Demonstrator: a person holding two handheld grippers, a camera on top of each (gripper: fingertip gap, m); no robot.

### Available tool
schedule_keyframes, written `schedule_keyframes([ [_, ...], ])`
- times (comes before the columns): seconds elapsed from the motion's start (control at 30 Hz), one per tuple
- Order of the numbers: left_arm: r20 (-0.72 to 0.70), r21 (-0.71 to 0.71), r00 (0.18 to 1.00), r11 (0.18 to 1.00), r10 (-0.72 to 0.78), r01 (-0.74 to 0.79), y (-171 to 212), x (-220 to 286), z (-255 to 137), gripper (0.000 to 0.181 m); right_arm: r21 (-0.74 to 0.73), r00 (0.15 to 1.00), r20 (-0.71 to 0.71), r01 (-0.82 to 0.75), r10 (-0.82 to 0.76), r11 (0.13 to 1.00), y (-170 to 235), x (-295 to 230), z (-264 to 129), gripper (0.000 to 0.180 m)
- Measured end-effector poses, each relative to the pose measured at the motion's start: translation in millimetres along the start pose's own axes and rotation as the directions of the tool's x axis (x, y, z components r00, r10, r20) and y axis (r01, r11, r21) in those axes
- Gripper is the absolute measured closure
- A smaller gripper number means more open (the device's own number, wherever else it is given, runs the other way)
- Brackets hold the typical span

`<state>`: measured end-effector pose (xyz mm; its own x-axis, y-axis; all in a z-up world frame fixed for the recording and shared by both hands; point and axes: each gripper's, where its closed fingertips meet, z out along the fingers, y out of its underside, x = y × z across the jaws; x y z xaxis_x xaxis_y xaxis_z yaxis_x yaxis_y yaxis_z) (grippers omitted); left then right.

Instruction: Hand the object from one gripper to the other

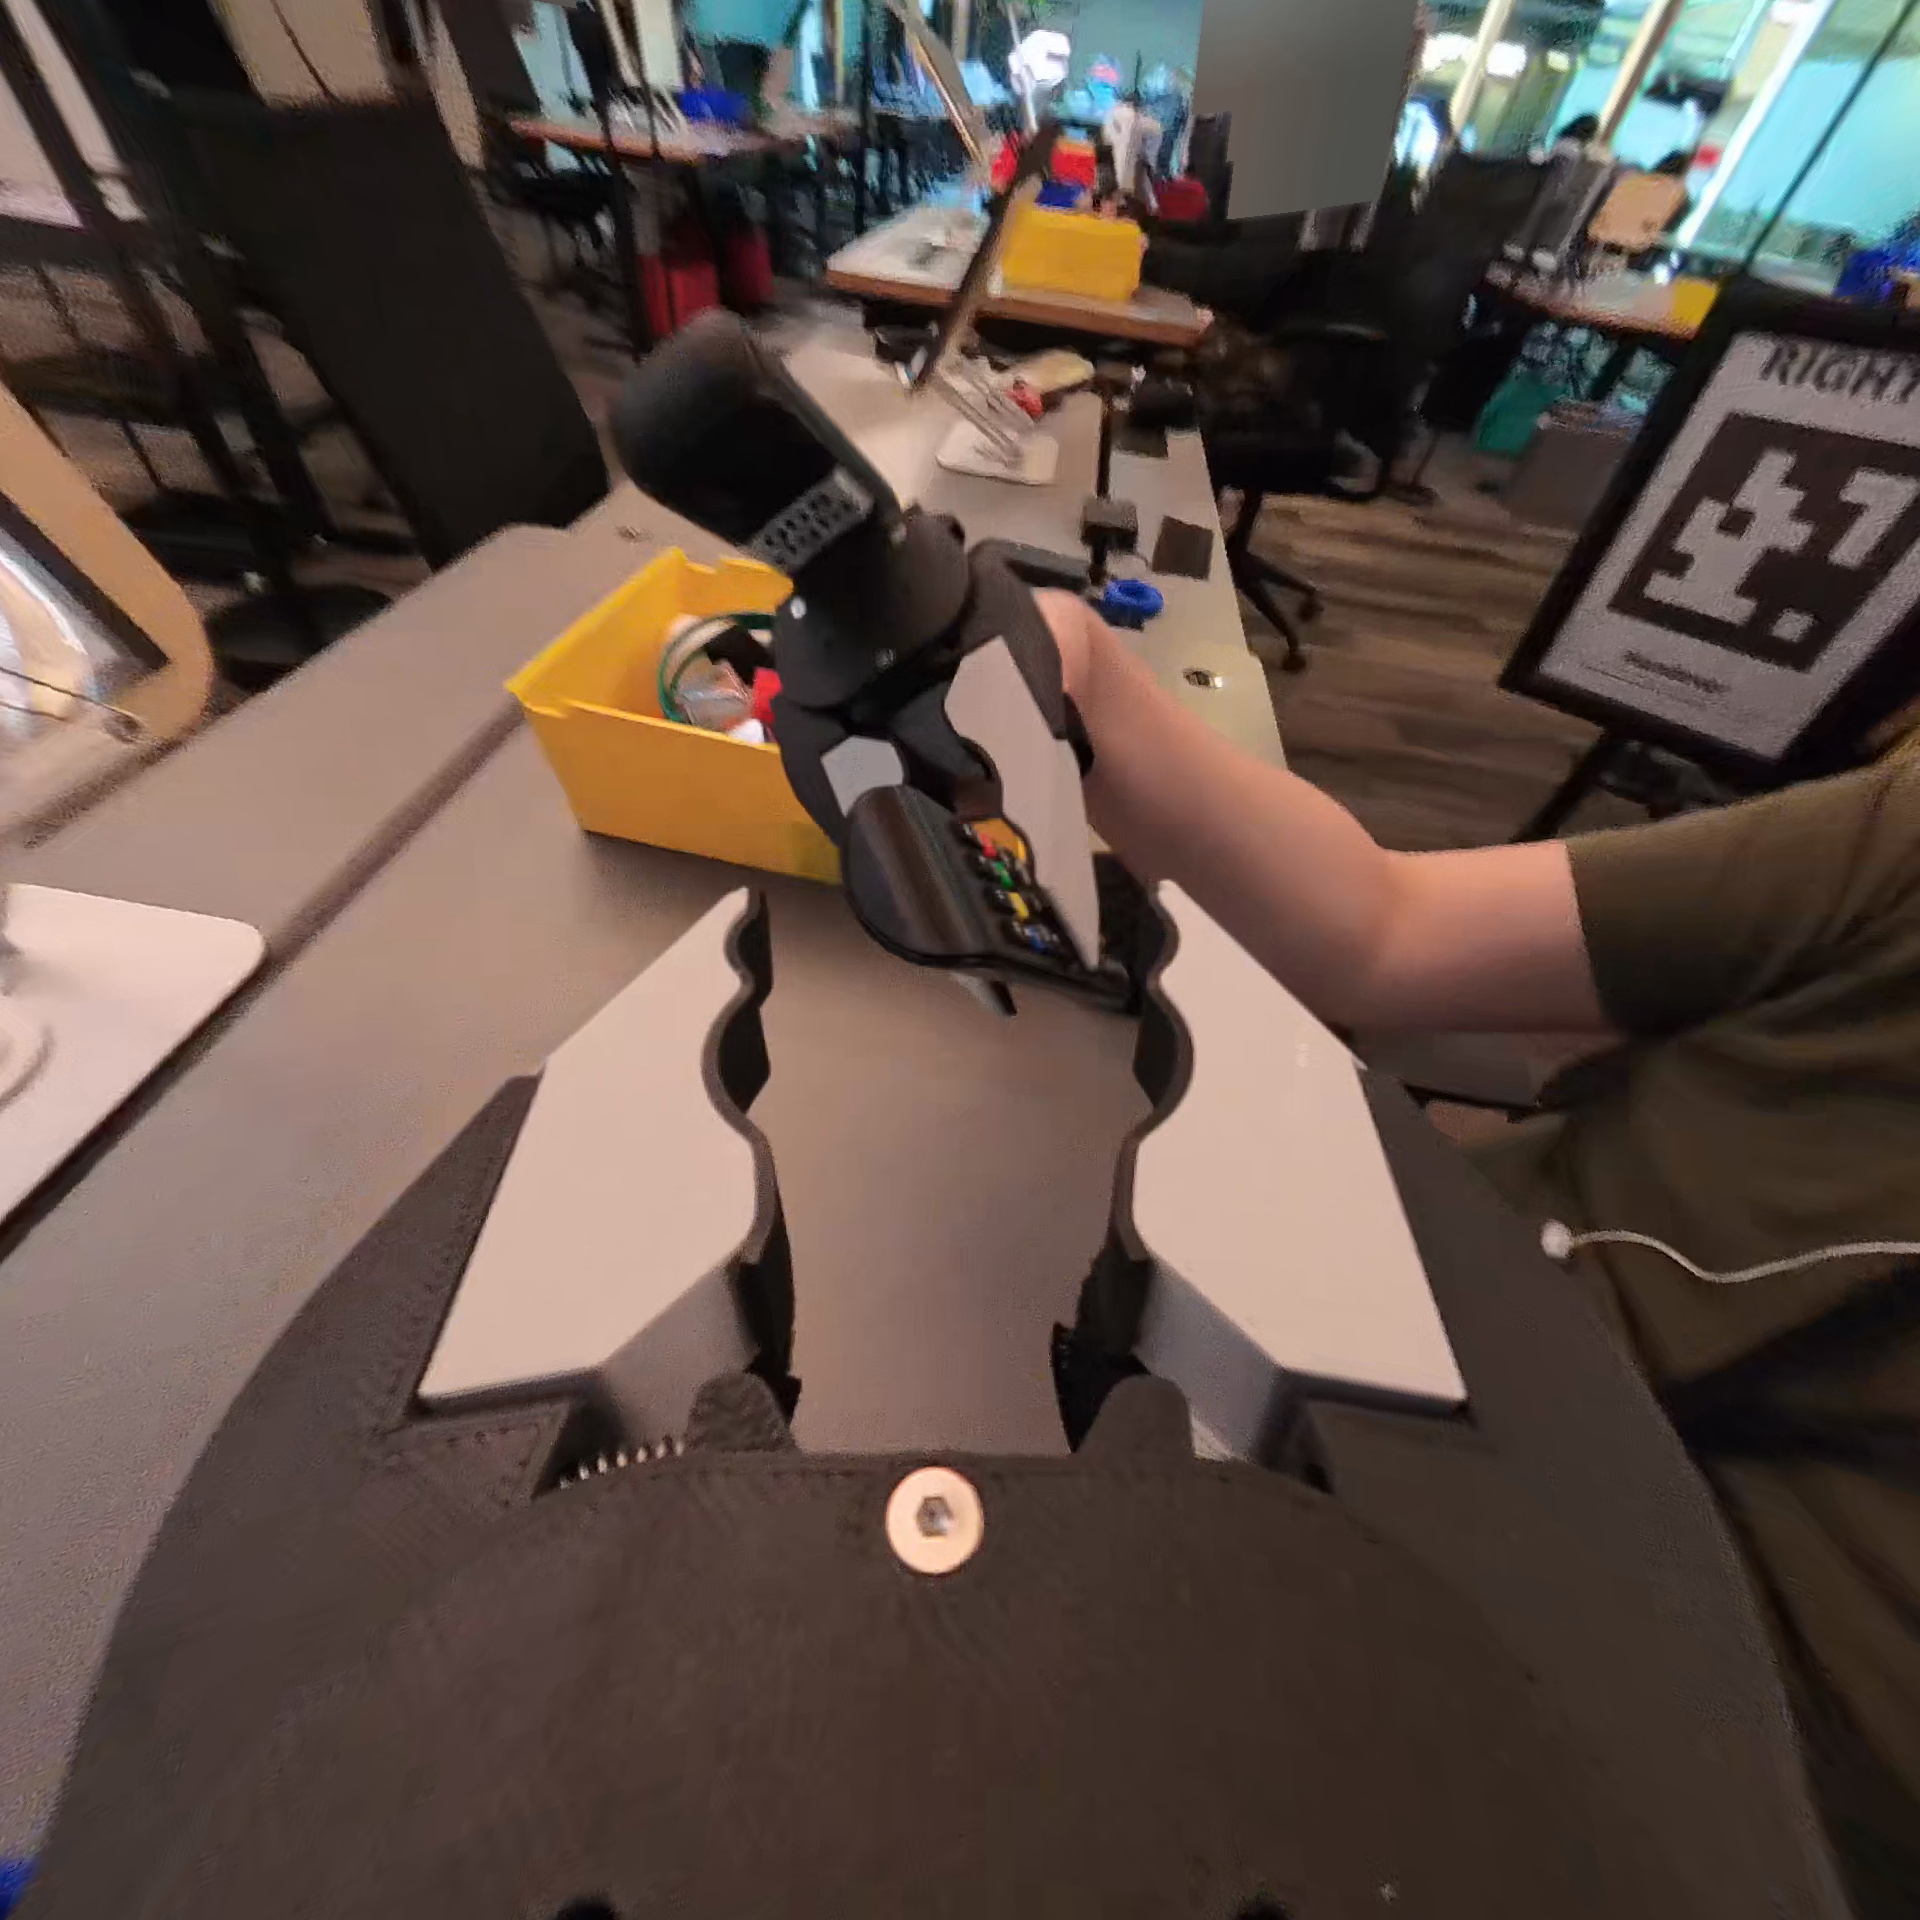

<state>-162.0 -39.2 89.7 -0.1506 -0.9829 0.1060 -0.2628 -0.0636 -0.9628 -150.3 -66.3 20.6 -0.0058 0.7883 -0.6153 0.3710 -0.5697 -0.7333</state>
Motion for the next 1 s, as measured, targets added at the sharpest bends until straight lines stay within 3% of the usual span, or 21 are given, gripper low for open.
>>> schedule_keyframes([
  [0.13,-0.112,-0.162,0.990,0.984,-0.088,0.069,31.5,14.3,17.9,0.113,-0.137,0.995,-0.085,0.038,-0.050,0.990,19.3,5.5,8.5,0.157],
  [0.33,-0.082,-0.341,0.979,0.928,-0.186,0.147,69.8,5.4,40.5,0.122,-0.257,0.967,-0.224,0.057,-0.117,0.965,32.7,25.1,10.3,0.157],
  [0.4,-0.071,-0.376,0.978,0.914,-0.194,0.154,77.5,2.7,45.5,0.131,-0.290,0.953,-0.260,0.077,-0.156,0.954,35.5,30.1,9.6,0.157],
  [0.47,-0.114,-0.383,0.969,0.909,-0.219,0.161,77.9,8.0,49.1,0.158,-0.327,0.941,-0.283,0.088,-0.186,0.941,39.6,33.1,9.1,0.157],
  [0.57,-0.121,-0.419,0.971,0.898,-0.205,0.138,84.6,8.1,49.5,0.158,-0.351,0.927,-0.310,0.094,-0.211,0.932,41.9,37.3,6.7,0.157],
  [0.7,-0.043,-0.346,0.962,0.907,-0.270,0.239,76.5,-16.9,42.4,0.159,-0.213,0.863,-0.444,0.158,-0.240,0.964,9.1,51.2,-9.2,0.150],
  [0.8,0.003,-0.230,0.924,0.899,-0.382,0.373,68.4,-43.9,31.6,0.160,-0.056,0.725,-0.623,0.334,-0.294,0.941,-38.5,54.2,-38.5,0.135],
  [0.9,0.008,-0.053,0.877,0.875,-0.481,0.481,52.3,-70.3,16.2,0.160,0.042,0.507,-0.806,0.564,-0.306,0.824,-88.0,35.8,-76.1,0.126],
  [1.0,-0.050,0.161,0.837,0.822,-0.546,0.546,27.8,-89.6,-6.4,0.160,0.124,0.440,-0.810,0.776,-0.389,0.618,-118.2,-21.1,-73.5,0.127],
])
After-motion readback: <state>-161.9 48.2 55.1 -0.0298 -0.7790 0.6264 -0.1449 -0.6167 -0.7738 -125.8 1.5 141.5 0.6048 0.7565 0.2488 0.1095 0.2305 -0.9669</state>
